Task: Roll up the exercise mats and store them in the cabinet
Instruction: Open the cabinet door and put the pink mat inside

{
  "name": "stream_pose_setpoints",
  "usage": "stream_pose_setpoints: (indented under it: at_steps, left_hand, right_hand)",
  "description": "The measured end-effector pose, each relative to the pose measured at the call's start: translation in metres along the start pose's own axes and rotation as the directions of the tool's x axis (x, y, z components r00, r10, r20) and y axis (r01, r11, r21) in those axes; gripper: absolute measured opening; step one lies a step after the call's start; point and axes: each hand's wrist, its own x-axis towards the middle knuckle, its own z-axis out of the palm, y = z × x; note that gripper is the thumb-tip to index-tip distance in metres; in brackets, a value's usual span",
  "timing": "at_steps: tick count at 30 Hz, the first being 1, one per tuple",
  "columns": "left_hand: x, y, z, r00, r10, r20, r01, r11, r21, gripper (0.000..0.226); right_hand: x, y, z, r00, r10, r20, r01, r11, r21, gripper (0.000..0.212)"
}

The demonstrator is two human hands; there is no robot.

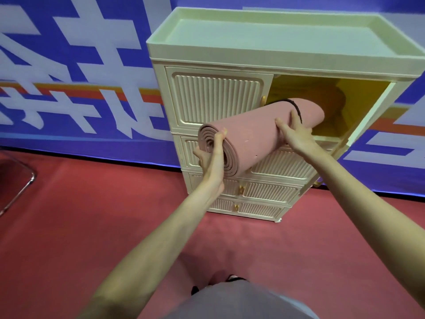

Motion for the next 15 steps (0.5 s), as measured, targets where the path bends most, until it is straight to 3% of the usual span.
stream_pose_setpoints:
  at_steps: [2,4,6,9,12,15]
  left_hand:
    - [0.001,-0.005,-0.002,1.0,-0.021,0.006,0.02,0.999,0.036,0.11]
    - [0.002,-0.006,-0.003,1.0,-0.011,0.005,0.011,0.997,0.076,0.103]
    - [0.005,-0.007,-0.003,0.999,-0.025,0.022,0.023,0.996,0.088,0.114]
    - [0.005,-0.008,-0.004,0.999,-0.037,0.036,0.032,0.991,0.127,0.136]
    - [0.002,-0.011,-0.01,0.994,-0.064,0.084,0.043,0.971,0.235,0.139]
    - [-0.004,-0.018,-0.018,0.99,-0.047,0.135,-0.004,0.935,0.354,0.131]
  right_hand:
    - [-0.007,0.003,-0.003,0.963,-0.262,-0.064,0.249,0.953,-0.171,0.068]
    - [-0.01,0.004,-0.008,0.848,-0.53,-0.005,0.509,0.818,-0.268,0.077]
    - [-0.004,0.004,-0.009,0.728,-0.669,0.153,0.675,0.659,-0.331,0.093]
    - [-0.007,0.0,-0.004,0.629,-0.691,0.357,0.77,0.492,-0.405,0.116]
    - [-0.011,0.003,-0.003,0.569,-0.718,0.401,0.812,0.415,-0.41,0.14]
    - [-0.012,0.011,-0.004,0.46,-0.78,0.424,0.86,0.272,-0.433,0.132]
